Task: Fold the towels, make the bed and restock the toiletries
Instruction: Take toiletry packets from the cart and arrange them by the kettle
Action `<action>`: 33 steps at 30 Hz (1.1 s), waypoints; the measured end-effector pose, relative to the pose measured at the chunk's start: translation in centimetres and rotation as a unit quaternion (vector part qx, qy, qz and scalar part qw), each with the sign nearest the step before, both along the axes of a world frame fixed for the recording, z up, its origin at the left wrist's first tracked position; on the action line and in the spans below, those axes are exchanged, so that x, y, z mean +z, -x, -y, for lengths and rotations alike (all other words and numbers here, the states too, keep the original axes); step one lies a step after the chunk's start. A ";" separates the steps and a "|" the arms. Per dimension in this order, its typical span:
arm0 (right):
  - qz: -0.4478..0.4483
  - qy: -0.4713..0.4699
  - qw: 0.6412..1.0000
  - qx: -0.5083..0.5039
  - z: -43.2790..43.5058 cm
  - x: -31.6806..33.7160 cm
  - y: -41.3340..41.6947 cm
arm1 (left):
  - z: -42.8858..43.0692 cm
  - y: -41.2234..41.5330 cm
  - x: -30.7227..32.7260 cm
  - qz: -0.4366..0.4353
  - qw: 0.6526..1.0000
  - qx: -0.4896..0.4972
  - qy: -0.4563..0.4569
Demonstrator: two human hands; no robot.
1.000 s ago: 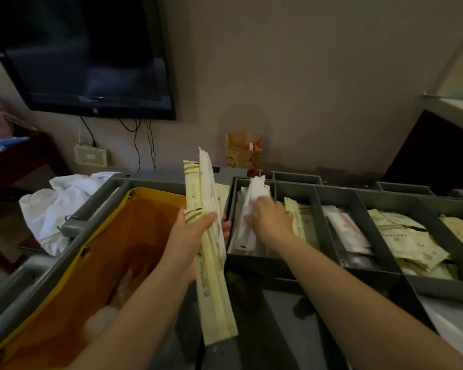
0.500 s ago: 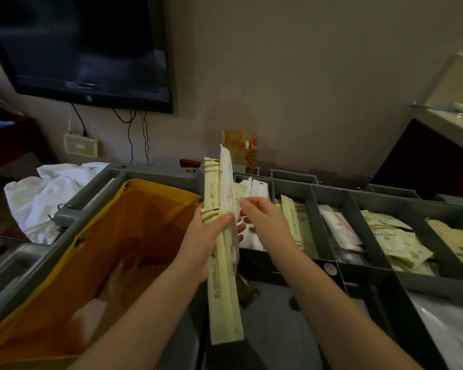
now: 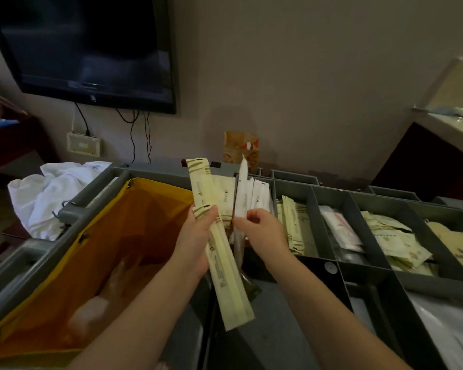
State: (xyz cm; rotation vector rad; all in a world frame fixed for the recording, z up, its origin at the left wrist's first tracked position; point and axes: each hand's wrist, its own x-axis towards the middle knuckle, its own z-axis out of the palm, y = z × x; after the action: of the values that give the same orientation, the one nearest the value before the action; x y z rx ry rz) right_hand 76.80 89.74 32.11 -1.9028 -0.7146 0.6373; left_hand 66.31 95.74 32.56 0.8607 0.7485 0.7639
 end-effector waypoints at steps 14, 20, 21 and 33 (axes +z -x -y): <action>0.451 0.307 0.834 0.082 -5.7 -3.7 -4.9 | -1.7 0.3 -1.1 0.051 0.998 0.024 0.017; 0.409 0.227 0.884 0.004 -4.8 -1.8 -4.5 | -0.6 -0.6 -0.8 0.014 1.000 -0.006 -0.009; 0.361 0.163 0.918 -0.027 -3.7 -0.9 -4.1 | -0.6 -0.9 -0.6 0.002 1.000 0.000 -0.014; 0.049 -0.004 0.996 0.076 6.9 2.6 -3.4 | 1.7 -7.2 1.8 0.076 0.992 0.042 0.092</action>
State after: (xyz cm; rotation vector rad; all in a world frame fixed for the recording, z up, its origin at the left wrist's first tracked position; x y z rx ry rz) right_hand 80.16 82.81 34.71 -1.8940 -0.9301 0.6375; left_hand 73.53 94.09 34.34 0.6007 0.7105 0.8110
